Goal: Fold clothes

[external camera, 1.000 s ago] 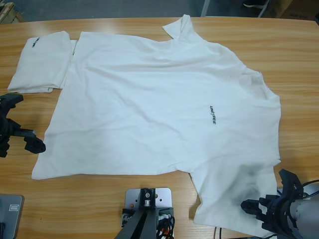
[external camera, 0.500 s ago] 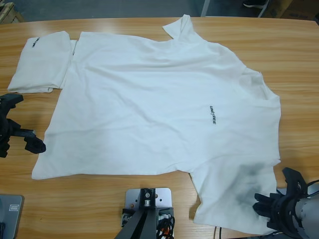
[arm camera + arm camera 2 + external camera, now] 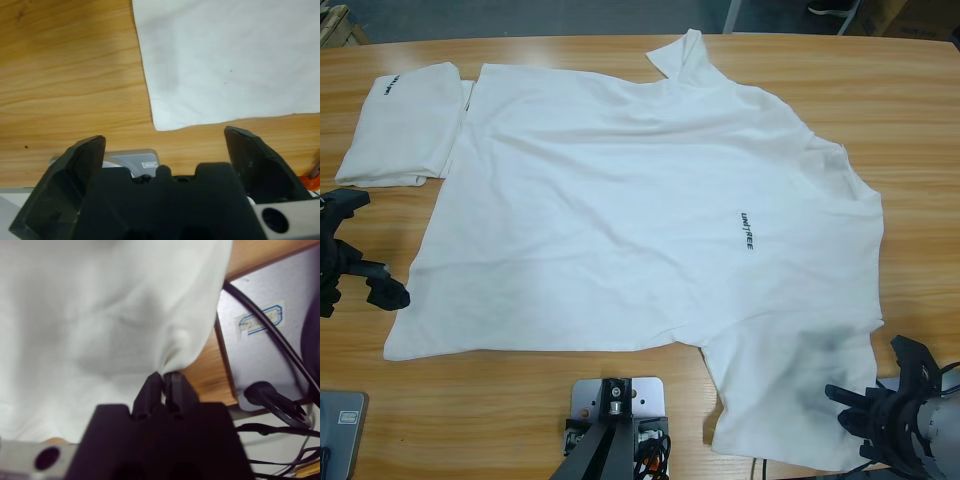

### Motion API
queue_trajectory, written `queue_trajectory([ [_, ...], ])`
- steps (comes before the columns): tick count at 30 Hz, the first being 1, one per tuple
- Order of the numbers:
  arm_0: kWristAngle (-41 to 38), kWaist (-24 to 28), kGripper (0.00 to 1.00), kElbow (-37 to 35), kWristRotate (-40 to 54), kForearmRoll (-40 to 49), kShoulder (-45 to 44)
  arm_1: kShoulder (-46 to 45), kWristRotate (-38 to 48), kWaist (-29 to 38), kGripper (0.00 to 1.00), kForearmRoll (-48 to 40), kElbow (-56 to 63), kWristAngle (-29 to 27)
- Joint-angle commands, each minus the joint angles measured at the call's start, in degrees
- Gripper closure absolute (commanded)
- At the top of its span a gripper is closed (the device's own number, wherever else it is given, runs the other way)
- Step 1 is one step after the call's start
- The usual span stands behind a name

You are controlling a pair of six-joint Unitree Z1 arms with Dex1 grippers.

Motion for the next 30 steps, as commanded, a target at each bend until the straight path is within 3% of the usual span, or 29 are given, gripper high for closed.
queue_trajectory([
  [1,-1.8,-0.5,0.247,1.5,-2.9,0.0,0.3,-2.7,-1.0,0.2,1.0,1.2,1.0,-0.1],
  [6,-5.2,-0.5,0.268,4.2,-11.7,-0.3,-1.7,-4.0,-1.1,0.2,1.0,1.2,2.2,-0.4],
  [10,-10.2,-0.5,0.266,9.6,-19.4,-6.2,-7.5,-5.0,-1.1,0.2,1.0,1.2,2.7,-0.8],
  [13,-12.1,-0.5,0.221,9.6,-21.6,-6.4,-7.5,-5.1,-1.1,0.2,1.0,1.1,3.0,-0.9],
  [20,-14.0,-1.9,0.207,15.9,-39.9,-16.8,-5.6,-4.9,-1.3,0.2,1.0,-0.2,3.9,-1.0],
  [25,-11.7,-2.6,0.202,16.9,-42.8,-18.2,-5.0,-5.2,-1.3,0.2,1.0,-1.0,4.6,-1.2],
  [27,-11.9,-2.6,0.127,16.6,-42.8,-18.2,-2.5,-4.7,-1.5,0.2,1.0,-1.8,4.6,-1.1],
  [30,-12.4,-2.6,0.135,16.6,-44.8,-18.2,-0.2,-3.3,-1.7,0.2,1.0,-3.3,4.8,-0.8],
])
